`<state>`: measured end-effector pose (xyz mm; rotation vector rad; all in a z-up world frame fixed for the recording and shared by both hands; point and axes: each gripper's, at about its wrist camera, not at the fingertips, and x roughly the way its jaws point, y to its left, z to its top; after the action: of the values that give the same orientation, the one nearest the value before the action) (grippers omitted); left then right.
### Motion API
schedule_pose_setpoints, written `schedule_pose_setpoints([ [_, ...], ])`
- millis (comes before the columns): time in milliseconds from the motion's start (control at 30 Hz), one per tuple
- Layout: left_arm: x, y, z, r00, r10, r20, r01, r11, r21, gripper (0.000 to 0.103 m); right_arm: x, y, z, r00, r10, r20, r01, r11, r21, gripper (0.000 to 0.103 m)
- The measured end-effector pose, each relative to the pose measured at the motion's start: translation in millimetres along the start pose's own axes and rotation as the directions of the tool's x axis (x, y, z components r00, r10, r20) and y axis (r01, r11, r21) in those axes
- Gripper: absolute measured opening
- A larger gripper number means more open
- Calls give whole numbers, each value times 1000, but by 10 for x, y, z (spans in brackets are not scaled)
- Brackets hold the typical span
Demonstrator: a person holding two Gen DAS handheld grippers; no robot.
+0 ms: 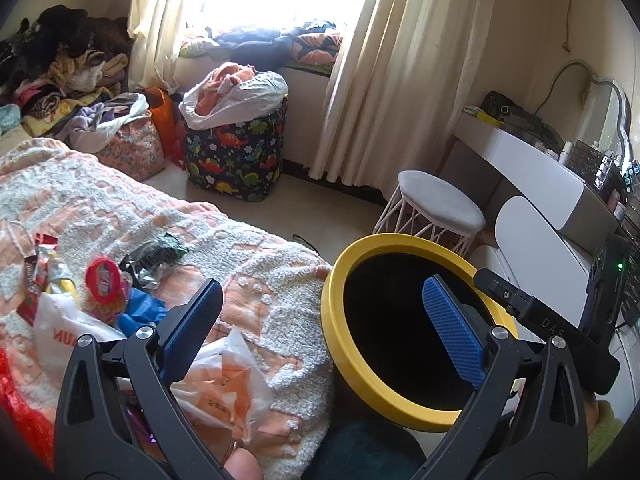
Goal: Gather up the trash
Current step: 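Open both grippers to drop the foam nets into the bin, then move both grippers back toward the trash on the bed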
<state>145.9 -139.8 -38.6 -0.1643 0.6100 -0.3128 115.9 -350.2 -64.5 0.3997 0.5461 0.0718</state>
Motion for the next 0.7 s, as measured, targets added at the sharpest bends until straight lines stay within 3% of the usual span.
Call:
schedule_pose_setpoints([
  [367,-250,147,38,998,32,57,-32,999,-3,92,-160,367,-1,996,54,66,-46,993,-107,87],
  [700,-424,301,42,993,64,96,-62,998,-24,92,-208,659,-33,994,96,61,-84,982,-171,88],
])
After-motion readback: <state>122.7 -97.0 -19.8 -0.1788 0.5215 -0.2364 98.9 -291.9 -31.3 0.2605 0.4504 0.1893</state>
